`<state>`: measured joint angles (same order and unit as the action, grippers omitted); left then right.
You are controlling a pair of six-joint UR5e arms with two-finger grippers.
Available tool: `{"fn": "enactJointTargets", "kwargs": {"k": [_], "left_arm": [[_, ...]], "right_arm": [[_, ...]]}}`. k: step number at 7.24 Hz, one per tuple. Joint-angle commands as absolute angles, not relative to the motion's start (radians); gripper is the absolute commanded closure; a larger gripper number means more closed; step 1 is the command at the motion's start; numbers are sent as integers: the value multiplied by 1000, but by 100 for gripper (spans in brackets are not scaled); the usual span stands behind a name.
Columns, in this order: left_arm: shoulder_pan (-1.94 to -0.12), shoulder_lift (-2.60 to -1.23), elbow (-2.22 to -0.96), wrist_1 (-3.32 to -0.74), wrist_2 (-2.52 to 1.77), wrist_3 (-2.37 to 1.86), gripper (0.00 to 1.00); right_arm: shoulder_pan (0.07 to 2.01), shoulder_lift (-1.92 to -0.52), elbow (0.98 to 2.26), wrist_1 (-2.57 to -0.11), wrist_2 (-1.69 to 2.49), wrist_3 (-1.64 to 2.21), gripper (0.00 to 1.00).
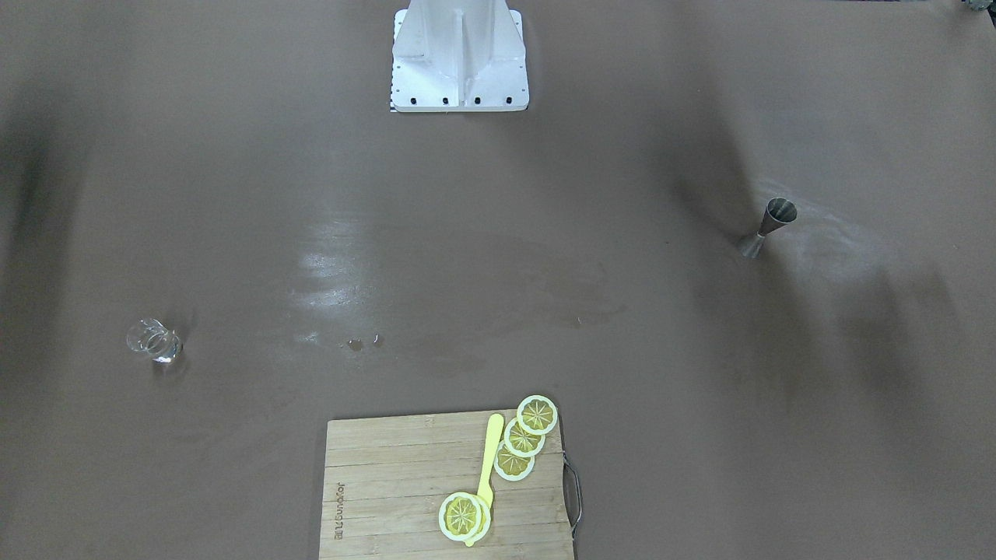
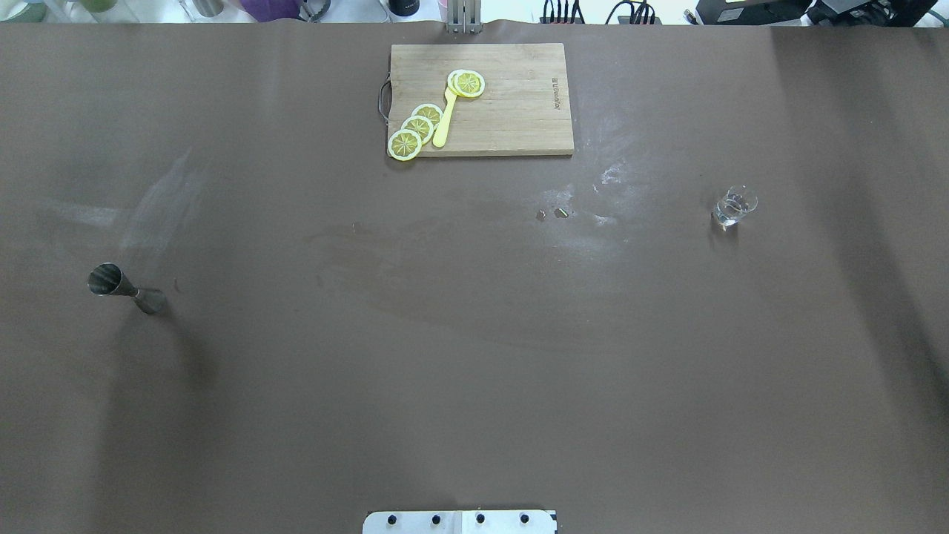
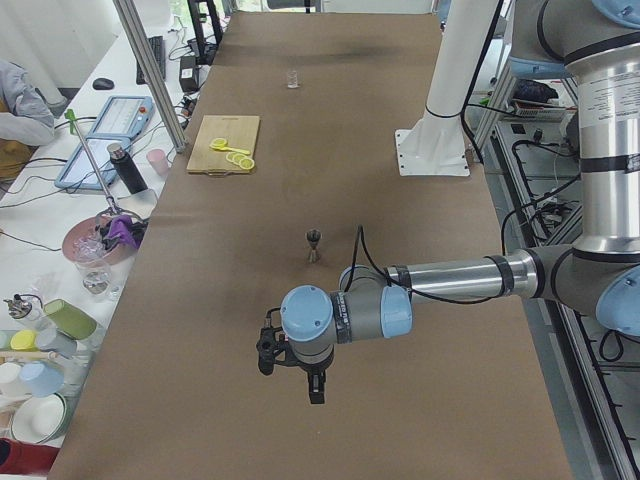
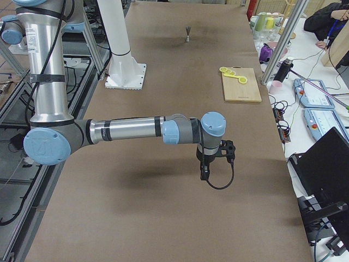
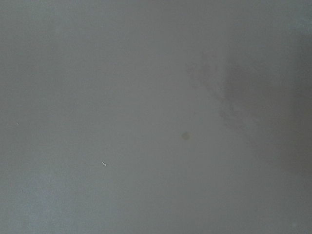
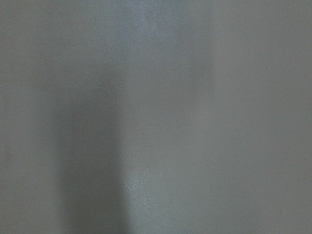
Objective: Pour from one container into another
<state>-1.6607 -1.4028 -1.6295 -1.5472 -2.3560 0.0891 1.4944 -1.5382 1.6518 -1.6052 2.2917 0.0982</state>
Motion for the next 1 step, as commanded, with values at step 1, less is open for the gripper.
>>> {"fn": "enactJointTargets", "kwargs": {"k": [1], "left_arm": [[-1661, -1402, -1629, -1546, -2359, 90, 1]], "right_arm": [[1496, -1537, 1648, -1605, 2292, 98, 0]]}}
